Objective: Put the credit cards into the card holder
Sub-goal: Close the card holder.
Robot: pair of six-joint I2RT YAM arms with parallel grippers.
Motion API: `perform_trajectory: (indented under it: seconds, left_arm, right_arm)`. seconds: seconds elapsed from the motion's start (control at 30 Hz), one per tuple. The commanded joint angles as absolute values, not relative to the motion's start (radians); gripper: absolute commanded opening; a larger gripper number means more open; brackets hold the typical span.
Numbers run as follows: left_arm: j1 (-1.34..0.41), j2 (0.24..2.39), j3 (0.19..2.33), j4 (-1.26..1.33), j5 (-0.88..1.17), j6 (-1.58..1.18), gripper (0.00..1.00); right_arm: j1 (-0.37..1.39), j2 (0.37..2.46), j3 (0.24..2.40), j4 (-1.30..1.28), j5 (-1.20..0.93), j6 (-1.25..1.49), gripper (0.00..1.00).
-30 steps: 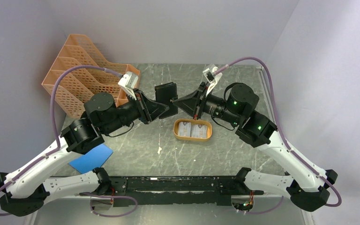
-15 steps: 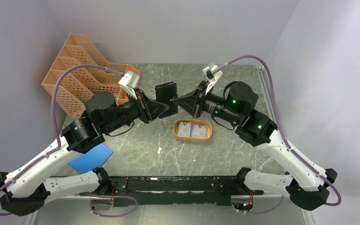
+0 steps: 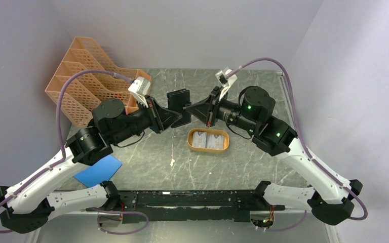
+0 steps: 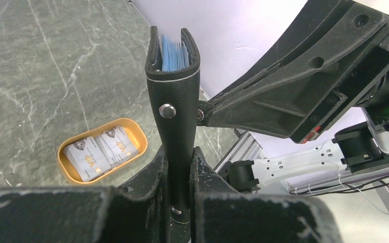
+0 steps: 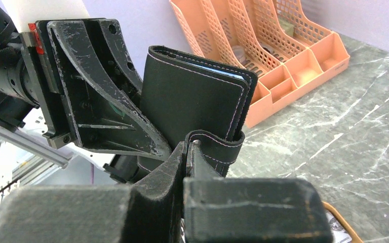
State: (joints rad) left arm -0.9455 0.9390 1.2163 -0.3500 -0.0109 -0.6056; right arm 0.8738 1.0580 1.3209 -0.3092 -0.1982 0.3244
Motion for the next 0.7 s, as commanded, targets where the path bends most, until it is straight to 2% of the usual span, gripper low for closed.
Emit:
perform_trajectory:
  seconds: [0.0, 0.67]
  left_arm:
    - [-0.955, 0.930, 1.261, -0.288, 0.083, -0.600, 0.05]
    - [-0.955, 0.947, 1.271, -0.288, 0.130, -0.592, 0.05]
  right_arm:
    - [0.890, 1.095, 1.353, -0.346, -0.180, 0.312, 0.00]
    - [1.023, 1.206, 1.457, -0.468, -0.008, 0.258, 0.00]
